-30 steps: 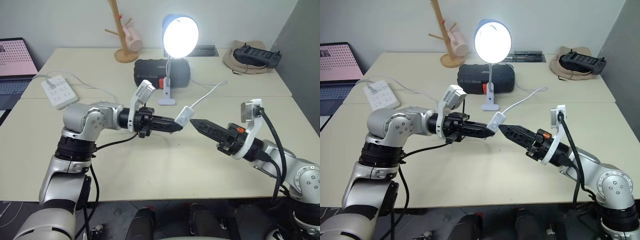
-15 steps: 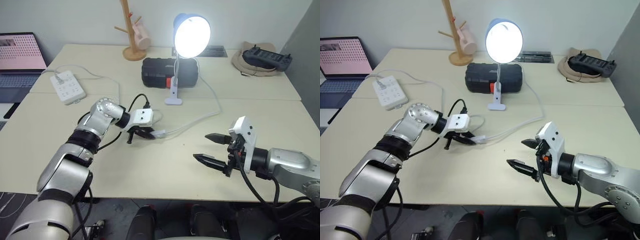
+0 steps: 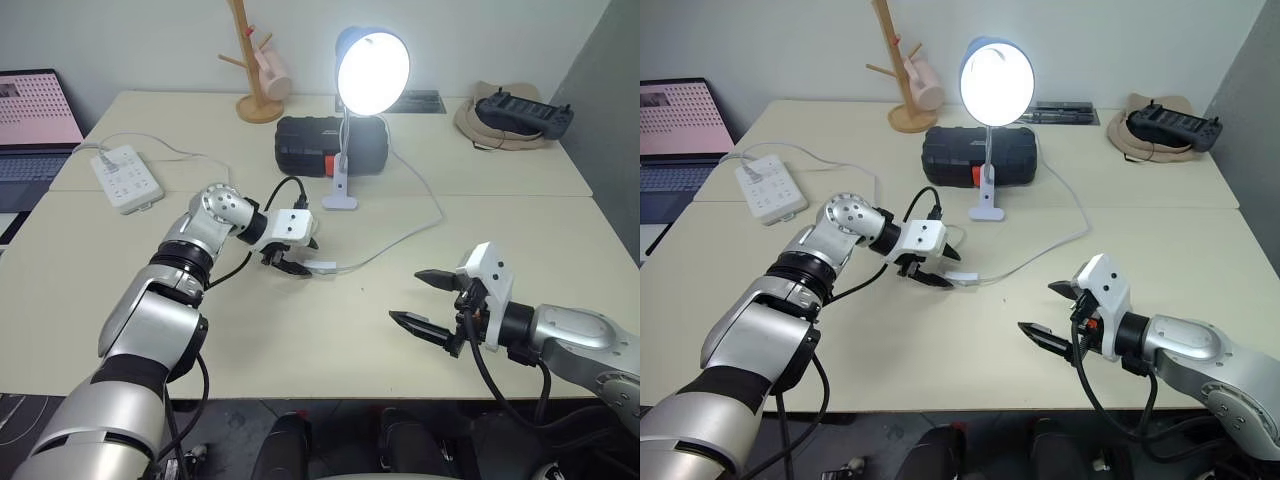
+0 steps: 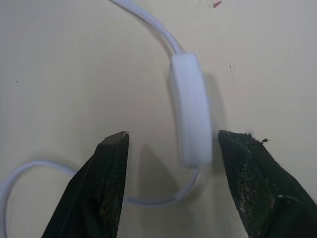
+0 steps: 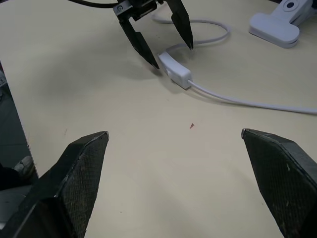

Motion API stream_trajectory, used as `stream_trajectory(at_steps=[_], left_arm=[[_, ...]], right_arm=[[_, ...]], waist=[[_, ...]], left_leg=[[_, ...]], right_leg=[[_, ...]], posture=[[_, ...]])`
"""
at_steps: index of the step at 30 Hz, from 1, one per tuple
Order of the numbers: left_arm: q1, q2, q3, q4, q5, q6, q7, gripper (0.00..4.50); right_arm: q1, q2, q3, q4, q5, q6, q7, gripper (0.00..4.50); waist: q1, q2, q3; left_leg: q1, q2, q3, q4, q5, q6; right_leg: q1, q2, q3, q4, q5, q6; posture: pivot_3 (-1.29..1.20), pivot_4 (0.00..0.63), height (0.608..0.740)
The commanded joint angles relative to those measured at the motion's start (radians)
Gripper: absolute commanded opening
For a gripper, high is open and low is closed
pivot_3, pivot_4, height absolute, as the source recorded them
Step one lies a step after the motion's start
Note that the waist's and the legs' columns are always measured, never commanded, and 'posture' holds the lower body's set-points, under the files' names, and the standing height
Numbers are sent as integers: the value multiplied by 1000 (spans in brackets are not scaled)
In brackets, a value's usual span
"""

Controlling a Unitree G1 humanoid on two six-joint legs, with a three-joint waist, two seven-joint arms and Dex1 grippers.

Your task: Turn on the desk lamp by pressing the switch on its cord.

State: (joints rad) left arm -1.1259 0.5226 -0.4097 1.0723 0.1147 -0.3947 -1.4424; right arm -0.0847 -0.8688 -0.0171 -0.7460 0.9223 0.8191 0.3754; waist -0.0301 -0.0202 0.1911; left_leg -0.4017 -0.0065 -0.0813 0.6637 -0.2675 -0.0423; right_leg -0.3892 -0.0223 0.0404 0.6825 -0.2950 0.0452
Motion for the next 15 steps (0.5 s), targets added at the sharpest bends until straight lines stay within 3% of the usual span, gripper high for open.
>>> stream_trajectory(at_steps=[1,4,13,15], left_arm=[[-47,93,94,-57,-63,99,-103,3948],[-13,177,138,-139,-87,179,-146,4491],[178,335,317,-496,-230,595,-104,4491],[323,382,384,-648,-269,689,-55,4491]], right_arm=[[16,-15,-62,-17,12,-6,58,4500],[17,-44,-93,19,0,-10,117,4500],[-33,-100,-132,182,-97,-50,272,4500],[-62,-108,-126,252,-124,-65,324,4500]], waist=[[-2,0,0],[-6,0,0],[-2,0,0],[-2,0,0]], left_leg=[[0,0,0,0,0,0],[0,1,0,0,0,0],[2,2,-1,0,0,0],[1,3,-2,0,0,0]], right_leg=[[0,0,0,0,0,0],[0,1,0,0,0,0],[1,0,0,1,0,0],[1,0,-1,1,0,0]], posture=[[0,150,740],[0,150,740],[0,150,740],[0,150,740]])
